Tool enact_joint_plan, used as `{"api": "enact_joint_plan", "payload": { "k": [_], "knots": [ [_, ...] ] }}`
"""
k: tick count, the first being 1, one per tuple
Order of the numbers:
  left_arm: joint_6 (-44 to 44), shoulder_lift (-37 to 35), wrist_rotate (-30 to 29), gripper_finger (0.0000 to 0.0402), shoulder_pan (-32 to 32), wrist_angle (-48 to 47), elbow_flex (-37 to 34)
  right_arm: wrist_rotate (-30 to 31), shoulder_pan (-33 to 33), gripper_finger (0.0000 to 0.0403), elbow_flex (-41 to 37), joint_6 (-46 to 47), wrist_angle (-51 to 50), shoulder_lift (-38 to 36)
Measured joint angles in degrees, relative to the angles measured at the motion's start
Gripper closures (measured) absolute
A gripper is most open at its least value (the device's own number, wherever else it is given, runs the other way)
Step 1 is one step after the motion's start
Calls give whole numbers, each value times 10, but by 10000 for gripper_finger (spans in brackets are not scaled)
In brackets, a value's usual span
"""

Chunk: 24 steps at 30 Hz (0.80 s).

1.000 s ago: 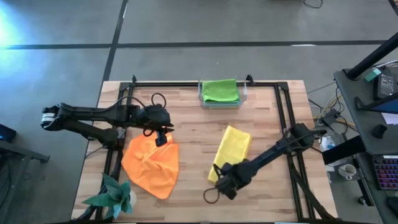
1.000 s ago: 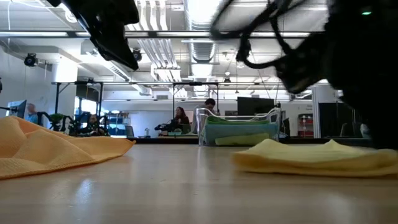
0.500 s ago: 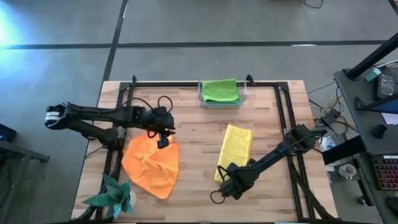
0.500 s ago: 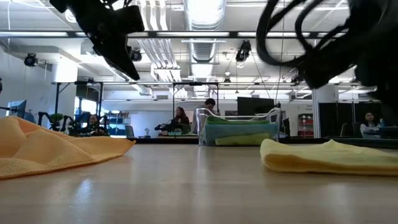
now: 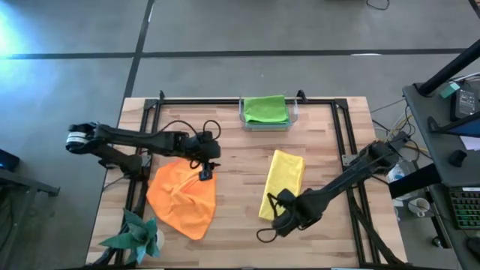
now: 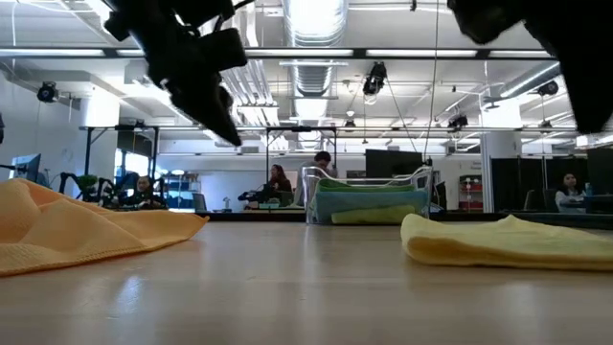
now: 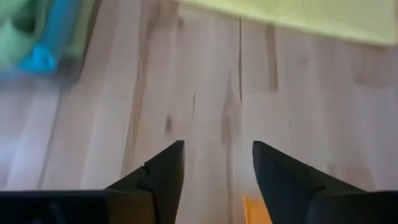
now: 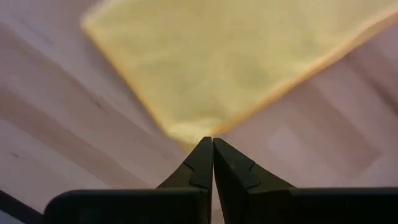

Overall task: Fold microfiber towels
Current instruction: Fold the yellow microfiber cloth

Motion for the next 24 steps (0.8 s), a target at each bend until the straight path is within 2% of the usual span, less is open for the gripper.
{"api": "enact_joint_plan", "payload": {
  "k": [11,24],
  "knots": [
    [40,72,2,226,-6,169,20,102,-1,394,-37,99,-55,-115],
    [63,202,5,226,-14,242,117,114,-1,394,-139,110,-61,-220]
  ]
}}
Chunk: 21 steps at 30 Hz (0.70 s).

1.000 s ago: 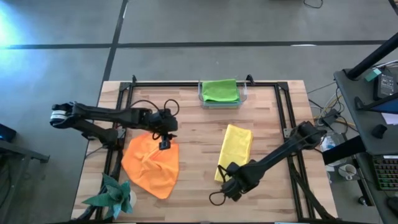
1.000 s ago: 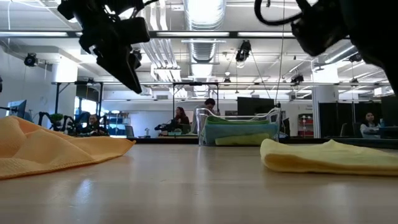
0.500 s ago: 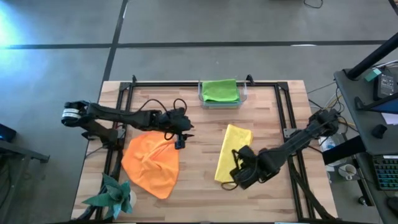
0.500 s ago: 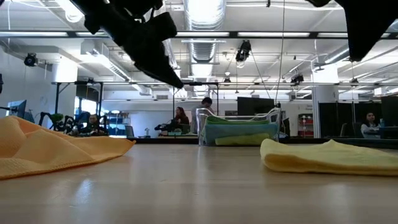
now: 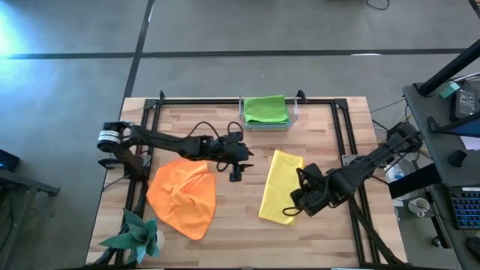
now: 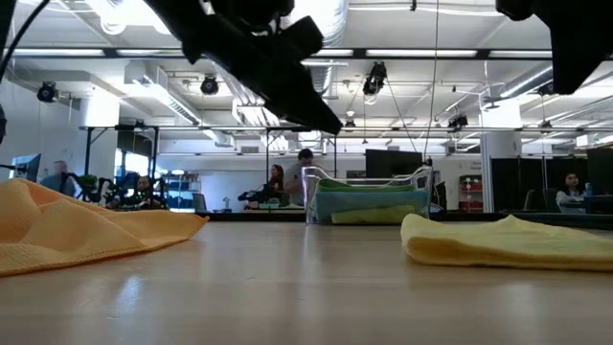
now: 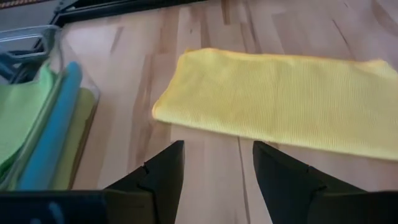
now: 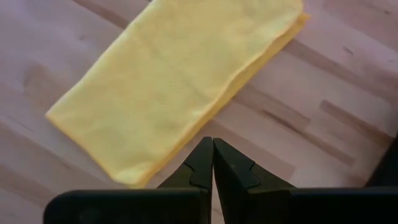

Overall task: Fold microfiber towels
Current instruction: Fold the yellow microfiber cloth

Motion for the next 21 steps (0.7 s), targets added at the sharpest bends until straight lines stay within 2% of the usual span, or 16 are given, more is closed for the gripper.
{"api": "enact_joint_plan", "payload": {
  "k": [12,21],
  "knots": [
    [-6,140,12,226,0,1,113,0,0,394,-89,-5,2,-91],
    [-7,208,23,226,-1,5,159,0,0,394,-140,-5,20,-129]
  ]
}}
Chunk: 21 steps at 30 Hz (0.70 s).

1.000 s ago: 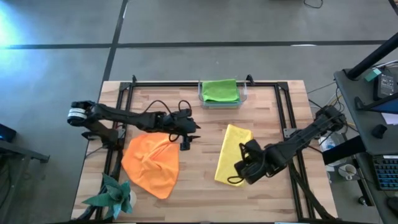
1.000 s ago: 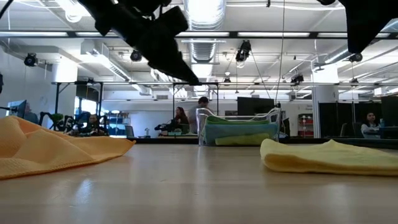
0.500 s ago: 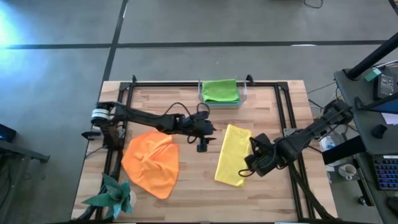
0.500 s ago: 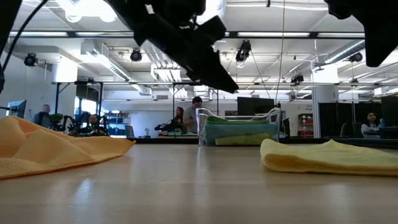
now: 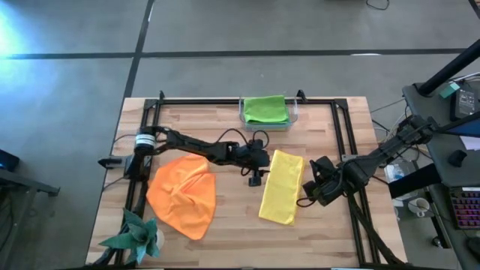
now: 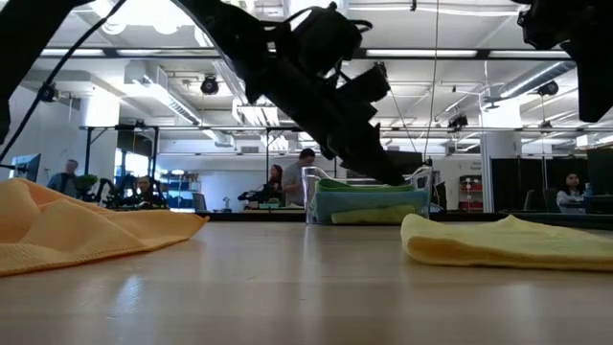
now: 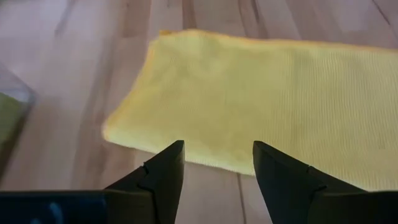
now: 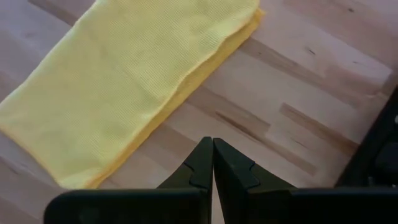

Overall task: Fold microfiber towels
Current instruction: Fold the yellow microfiber cloth

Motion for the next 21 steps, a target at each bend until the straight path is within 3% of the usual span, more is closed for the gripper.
{"api": "enact_joint_plan", "payload": {
  "k": [9,21],
  "knots": [
    [0,37,46,226,-3,57,7,0,0,394,-11,0,21,0],
    [1,66,59,226,-1,96,2,0,0,394,-11,11,38,0]
  ]
}}
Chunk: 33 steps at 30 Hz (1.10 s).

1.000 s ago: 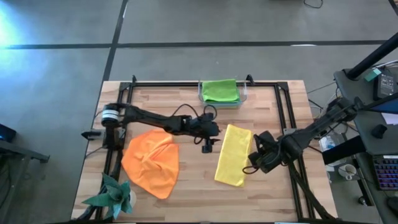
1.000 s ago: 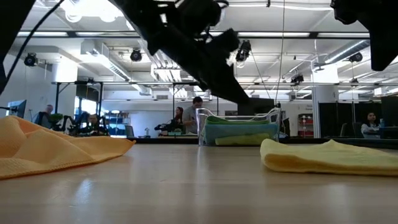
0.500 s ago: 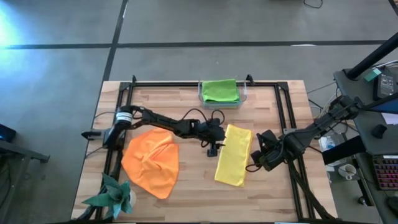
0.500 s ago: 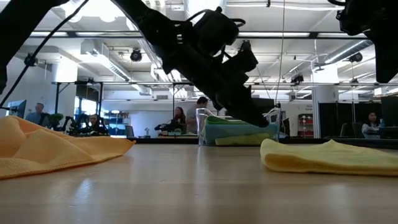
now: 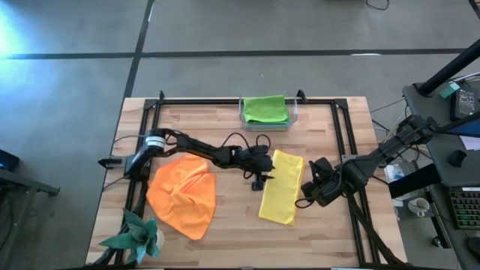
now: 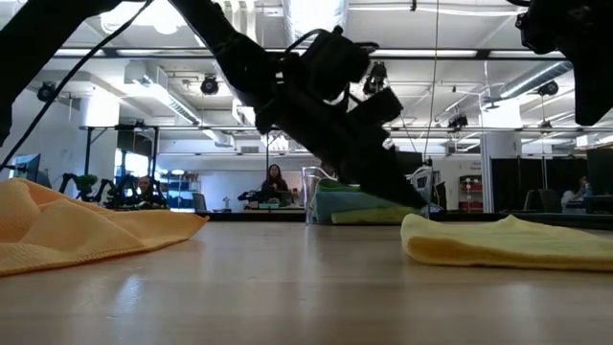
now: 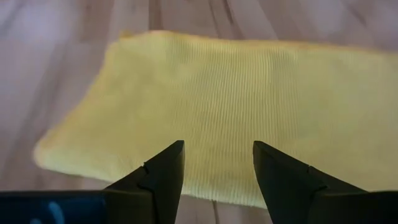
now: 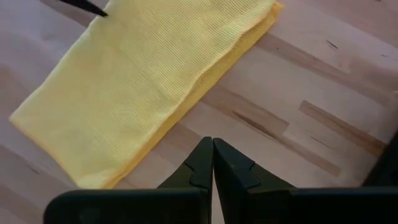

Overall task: Fold microfiber towels
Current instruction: Fold the yellow microfiber cloth

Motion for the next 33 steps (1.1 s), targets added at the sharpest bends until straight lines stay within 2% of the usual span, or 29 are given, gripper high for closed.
{"api": "enact_joint_plan", "payload": {
  "k": [9,18,24,33],
  "knots": [
    [-14,19,-6,226,0,-44,-3,0,0,394,0,4,14,0],
    [-207,-8,-71,226,-2,-226,-4,0,0,394,0,3,16,0],
    [-211,-51,-116,226,-17,-253,-30,0,0,394,0,-20,16,0],
    [-208,-141,-131,226,-36,-274,-60,0,0,394,0,-57,16,0]
  ]
}}
